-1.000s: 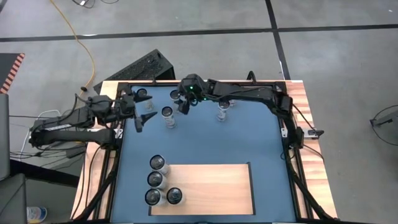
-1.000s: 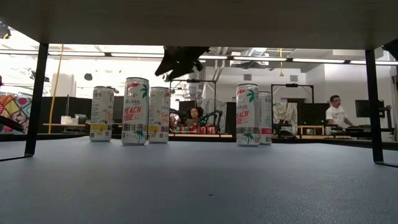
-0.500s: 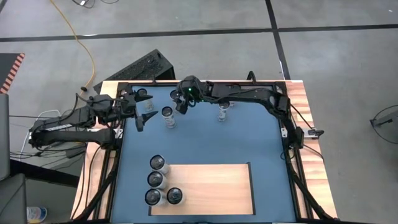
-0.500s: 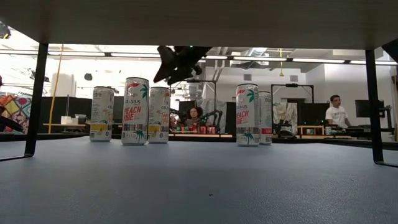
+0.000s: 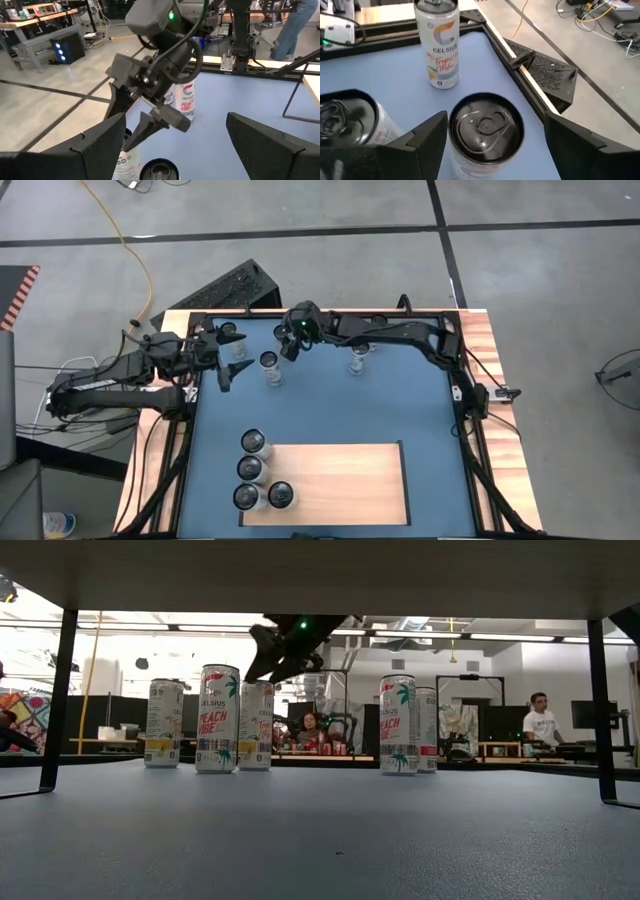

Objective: Place canned beverage on shelf
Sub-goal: Put the right white yellow soda can on the shelf aligned with the other white yellow soda can

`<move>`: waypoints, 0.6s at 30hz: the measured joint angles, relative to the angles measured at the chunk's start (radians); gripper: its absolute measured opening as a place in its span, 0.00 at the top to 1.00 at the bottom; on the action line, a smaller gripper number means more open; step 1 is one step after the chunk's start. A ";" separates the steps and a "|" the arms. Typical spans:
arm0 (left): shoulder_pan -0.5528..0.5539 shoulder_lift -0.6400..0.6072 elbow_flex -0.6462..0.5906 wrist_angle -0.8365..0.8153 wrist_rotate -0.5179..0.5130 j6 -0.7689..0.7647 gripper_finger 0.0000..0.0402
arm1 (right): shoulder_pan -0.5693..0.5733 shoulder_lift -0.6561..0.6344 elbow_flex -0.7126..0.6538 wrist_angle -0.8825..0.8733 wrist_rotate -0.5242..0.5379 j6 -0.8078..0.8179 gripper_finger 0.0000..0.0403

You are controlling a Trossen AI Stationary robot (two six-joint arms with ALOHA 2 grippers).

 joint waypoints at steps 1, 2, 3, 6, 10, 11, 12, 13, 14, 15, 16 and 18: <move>0.000 0.000 0.000 0.000 0.000 0.000 0.17 | 0.000 0.002 -0.001 -0.003 -0.004 0.002 0.24; 0.000 0.000 0.000 0.000 0.000 0.000 0.17 | 0.000 0.002 -0.001 -0.006 -0.004 0.002 0.24; 0.000 0.000 0.000 0.000 0.000 0.000 0.17 | 0.000 0.002 -0.001 -0.006 -0.004 0.002 0.24; 0.000 0.000 0.000 0.000 0.000 0.000 0.17 | 0.000 0.002 0.000 -0.001 -0.004 0.002 0.24; 0.000 0.000 0.000 0.000 0.000 0.000 0.17 | 0.000 0.002 -0.001 0.008 -0.004 0.002 0.24; 0.000 0.000 0.000 0.000 0.000 -0.002 0.17 | 0.000 0.002 -0.001 0.008 -0.004 0.003 0.24; 0.000 0.000 0.000 0.000 0.000 -0.002 0.17 | -0.002 0.002 -0.001 0.007 -0.004 0.008 0.24; 0.000 0.000 0.000 0.000 0.000 -0.002 0.17 | -0.002 0.002 0.000 0.005 -0.004 0.015 0.24; 0.000 0.000 0.000 0.000 0.000 -0.003 0.17 | -0.002 0.002 -0.001 0.002 -0.004 0.017 0.24; 0.000 0.000 0.000 0.000 0.000 -0.003 0.17 | -0.002 0.002 -0.001 0.001 -0.004 0.018 0.24; 0.000 0.000 0.000 0.000 0.000 -0.003 0.17 | -0.002 0.002 -0.001 0.001 -0.004 0.018 0.25; 0.000 0.000 0.000 0.000 0.000 -0.003 0.17 | -0.002 0.002 -0.001 0.006 -0.004 0.022 0.26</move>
